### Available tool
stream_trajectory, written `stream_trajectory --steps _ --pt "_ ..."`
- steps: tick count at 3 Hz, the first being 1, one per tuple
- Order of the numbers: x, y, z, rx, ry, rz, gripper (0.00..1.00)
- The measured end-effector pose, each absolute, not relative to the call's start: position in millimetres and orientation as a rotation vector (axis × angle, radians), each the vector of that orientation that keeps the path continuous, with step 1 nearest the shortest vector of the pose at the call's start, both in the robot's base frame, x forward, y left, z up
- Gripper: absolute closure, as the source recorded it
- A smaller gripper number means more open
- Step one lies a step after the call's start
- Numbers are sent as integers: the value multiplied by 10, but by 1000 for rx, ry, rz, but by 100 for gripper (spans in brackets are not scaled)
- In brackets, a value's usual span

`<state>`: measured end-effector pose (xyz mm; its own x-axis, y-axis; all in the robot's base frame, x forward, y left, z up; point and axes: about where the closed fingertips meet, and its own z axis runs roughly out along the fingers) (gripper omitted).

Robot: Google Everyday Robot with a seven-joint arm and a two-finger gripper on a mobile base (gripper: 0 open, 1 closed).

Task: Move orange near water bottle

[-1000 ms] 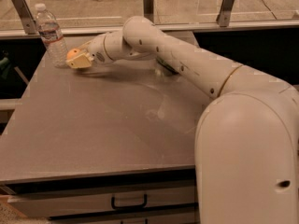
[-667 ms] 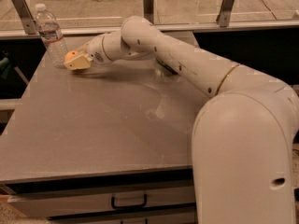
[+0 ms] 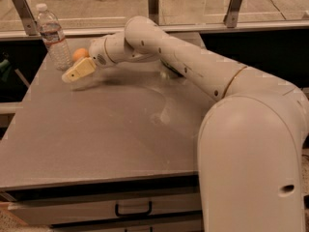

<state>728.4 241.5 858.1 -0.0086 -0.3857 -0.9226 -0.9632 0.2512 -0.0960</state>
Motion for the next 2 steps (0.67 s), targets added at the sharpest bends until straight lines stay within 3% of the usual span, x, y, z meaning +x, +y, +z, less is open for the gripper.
stream_trajectory --steps 2 --pt "6892 1926 9132 -1370 1474 689 0"
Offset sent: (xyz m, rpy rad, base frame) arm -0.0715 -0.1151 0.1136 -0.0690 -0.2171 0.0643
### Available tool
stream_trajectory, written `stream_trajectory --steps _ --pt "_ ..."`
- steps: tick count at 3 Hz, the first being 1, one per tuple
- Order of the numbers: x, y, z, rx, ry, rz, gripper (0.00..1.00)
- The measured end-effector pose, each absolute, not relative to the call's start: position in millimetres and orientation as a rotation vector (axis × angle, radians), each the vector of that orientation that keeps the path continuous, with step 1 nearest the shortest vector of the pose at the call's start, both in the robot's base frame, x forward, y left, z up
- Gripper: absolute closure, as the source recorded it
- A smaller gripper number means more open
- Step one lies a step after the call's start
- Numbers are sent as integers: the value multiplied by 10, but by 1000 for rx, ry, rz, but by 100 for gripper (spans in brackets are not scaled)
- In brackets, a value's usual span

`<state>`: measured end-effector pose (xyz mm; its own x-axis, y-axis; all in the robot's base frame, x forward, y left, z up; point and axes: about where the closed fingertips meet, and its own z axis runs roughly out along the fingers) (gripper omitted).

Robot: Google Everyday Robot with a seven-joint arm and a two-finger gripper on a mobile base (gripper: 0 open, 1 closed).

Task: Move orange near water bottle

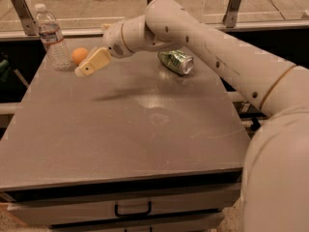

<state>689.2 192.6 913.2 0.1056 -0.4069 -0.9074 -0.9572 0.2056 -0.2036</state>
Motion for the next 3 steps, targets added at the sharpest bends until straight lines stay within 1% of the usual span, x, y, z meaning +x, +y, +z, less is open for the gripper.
stream_trajectory --steps 1,2,3 --pt "6624 1426 9511 -1428 1439 610 0" --pt "6451 802 10076 -1490 1388 516 0" --pt "6279 290 10679 -1572 1293 410 0"
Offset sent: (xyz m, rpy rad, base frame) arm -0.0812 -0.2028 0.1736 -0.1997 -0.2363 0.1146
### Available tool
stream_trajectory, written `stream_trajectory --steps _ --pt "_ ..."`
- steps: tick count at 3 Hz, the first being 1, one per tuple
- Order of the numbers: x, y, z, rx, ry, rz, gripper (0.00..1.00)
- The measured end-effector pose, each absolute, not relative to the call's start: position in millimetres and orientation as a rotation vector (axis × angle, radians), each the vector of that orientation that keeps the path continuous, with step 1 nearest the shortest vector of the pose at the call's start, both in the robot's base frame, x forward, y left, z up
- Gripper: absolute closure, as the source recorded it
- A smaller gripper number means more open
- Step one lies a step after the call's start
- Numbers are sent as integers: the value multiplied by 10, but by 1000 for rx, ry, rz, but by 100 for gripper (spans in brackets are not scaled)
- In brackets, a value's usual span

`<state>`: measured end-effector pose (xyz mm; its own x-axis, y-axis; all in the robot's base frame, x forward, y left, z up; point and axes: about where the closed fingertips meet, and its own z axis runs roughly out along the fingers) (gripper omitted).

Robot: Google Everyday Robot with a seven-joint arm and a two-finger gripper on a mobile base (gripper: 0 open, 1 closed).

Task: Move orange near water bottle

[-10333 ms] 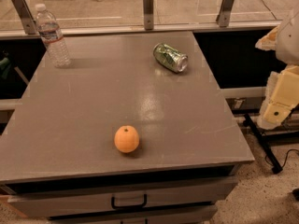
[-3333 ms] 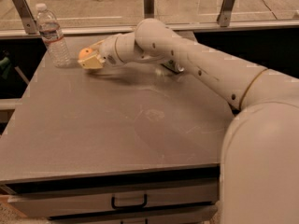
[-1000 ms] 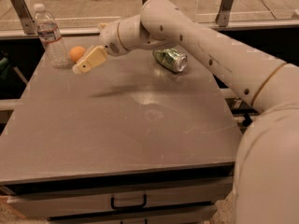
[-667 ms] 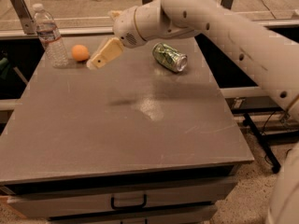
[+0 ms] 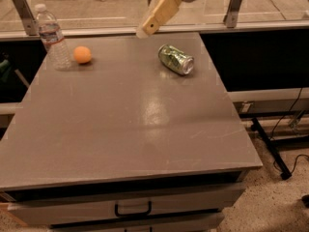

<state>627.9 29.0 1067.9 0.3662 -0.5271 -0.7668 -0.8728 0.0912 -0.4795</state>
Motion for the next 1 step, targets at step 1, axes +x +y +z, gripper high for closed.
stream_trajectory --steps 1 --pt "6117 238 10785 -1632 1266 426 0"
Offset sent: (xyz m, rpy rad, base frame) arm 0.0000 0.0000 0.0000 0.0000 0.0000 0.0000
